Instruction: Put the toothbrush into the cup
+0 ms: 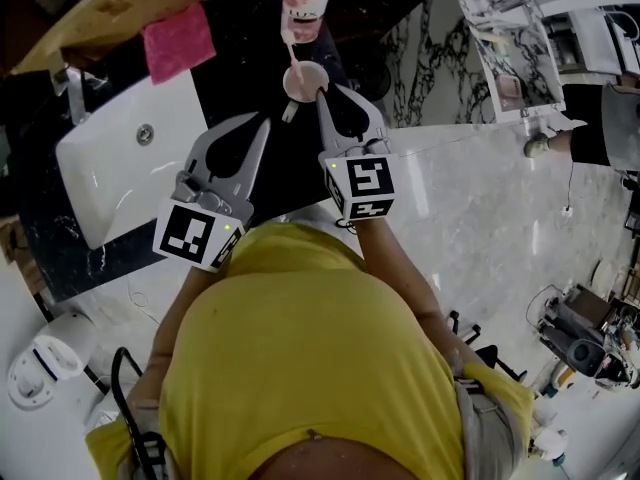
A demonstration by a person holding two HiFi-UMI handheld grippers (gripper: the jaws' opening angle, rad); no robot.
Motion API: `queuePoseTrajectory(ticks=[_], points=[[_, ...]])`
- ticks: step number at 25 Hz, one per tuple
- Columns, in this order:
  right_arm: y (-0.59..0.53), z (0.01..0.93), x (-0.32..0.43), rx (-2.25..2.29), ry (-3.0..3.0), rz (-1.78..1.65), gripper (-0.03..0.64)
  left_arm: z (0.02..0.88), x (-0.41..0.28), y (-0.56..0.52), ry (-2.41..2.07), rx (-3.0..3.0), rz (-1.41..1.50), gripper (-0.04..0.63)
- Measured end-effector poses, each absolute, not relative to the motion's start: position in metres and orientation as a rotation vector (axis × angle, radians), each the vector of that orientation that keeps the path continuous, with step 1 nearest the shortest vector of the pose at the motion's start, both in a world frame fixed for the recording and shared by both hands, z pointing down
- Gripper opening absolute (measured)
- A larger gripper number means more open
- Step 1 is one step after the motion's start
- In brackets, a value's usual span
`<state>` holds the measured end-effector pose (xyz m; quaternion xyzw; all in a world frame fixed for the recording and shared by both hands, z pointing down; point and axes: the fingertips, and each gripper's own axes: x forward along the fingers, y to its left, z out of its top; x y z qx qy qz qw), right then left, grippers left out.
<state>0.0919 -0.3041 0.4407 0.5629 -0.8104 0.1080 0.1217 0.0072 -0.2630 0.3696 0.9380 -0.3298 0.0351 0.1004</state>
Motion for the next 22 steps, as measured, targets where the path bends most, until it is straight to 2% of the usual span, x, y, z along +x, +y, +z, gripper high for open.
queuePoseTrajectory(ticks=[4, 22], points=[[-0.291, 0.422, 0.104, 1.733, -2.347, 0.278, 0.011, 0.361, 0.006, -0.26, -1.001, 2.793, 0.078, 0.002], [-0.248, 0.266, 0.129, 2.0, -2.391, -0.085, 0.011, 0.262, 0.0, -0.263, -1.229, 2.89, -0.018, 0.002]])
